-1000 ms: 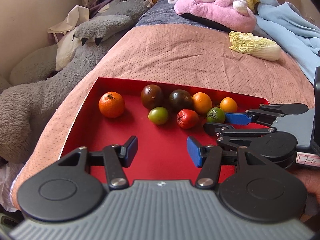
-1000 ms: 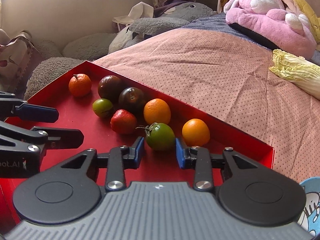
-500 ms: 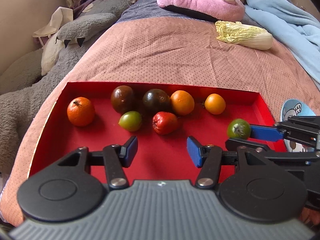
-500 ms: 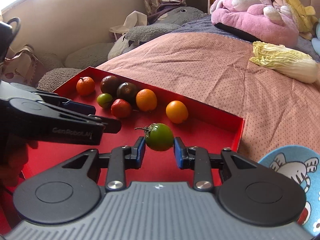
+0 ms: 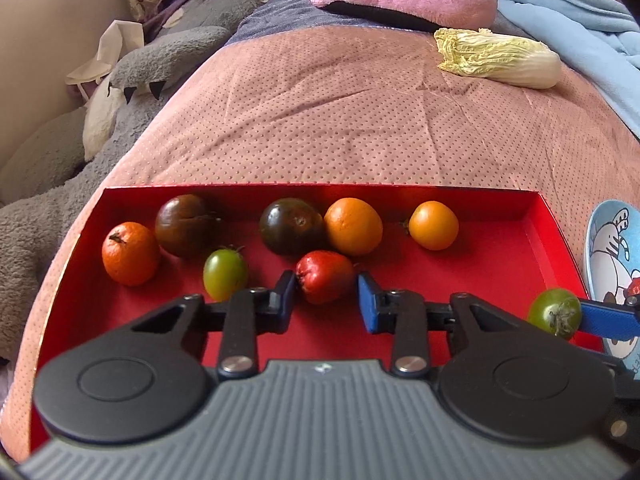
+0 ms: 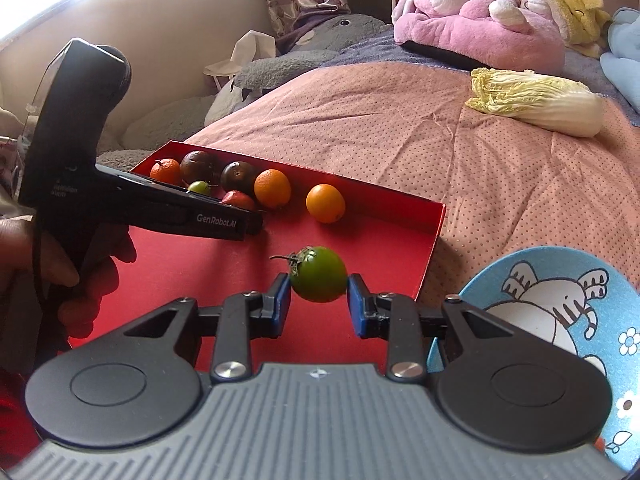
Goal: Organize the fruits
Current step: 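Grasp a red tomato with the left gripper while the right holds the green tomato, then carry the red and green tomatoes in both grippers over the blue plate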
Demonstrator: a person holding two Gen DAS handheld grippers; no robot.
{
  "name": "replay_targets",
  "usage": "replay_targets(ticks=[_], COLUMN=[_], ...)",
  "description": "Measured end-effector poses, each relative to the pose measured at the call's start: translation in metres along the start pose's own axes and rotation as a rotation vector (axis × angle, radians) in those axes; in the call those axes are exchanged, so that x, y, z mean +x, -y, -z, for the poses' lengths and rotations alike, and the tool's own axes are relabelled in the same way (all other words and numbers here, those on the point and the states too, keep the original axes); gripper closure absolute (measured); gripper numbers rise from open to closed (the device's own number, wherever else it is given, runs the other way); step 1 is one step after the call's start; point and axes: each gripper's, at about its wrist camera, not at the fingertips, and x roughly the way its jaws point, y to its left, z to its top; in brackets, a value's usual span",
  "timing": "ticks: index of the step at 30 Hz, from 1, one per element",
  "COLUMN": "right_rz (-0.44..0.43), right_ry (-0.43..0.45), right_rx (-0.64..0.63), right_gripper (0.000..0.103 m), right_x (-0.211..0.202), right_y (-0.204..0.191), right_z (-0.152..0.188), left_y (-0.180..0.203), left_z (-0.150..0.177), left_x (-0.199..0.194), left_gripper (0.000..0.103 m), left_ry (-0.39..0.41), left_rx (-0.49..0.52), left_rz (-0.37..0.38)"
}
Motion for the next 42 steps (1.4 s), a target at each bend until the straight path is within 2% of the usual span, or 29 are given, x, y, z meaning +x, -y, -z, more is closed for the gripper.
replay_targets(ticks=[18,32,42], right_rz=[-0.011,-0.027,-0.011], right_ry=[0.018,0.048,0.061], right_rx=[0.021,-0.011,0.033], right_gripper=[0.067,0.067,0.067], right_x=[-0.031,-0.059,-0.072], right_y=[0.008,-0.005,0.009], right_z=[0.02,0.02,0.027], left_y=[0.019,0.04,0.056], left_z=[0.006,0.002,0.001], left_x=[-0.024,-0.038,-0.042], left_gripper=[0.067,0.067,0.067], left_ry=[0.002,0.032,0.051], left_rx=[-0.033,-0.05,-0.028], left_rz=[-0.03,-0.02,0.004])
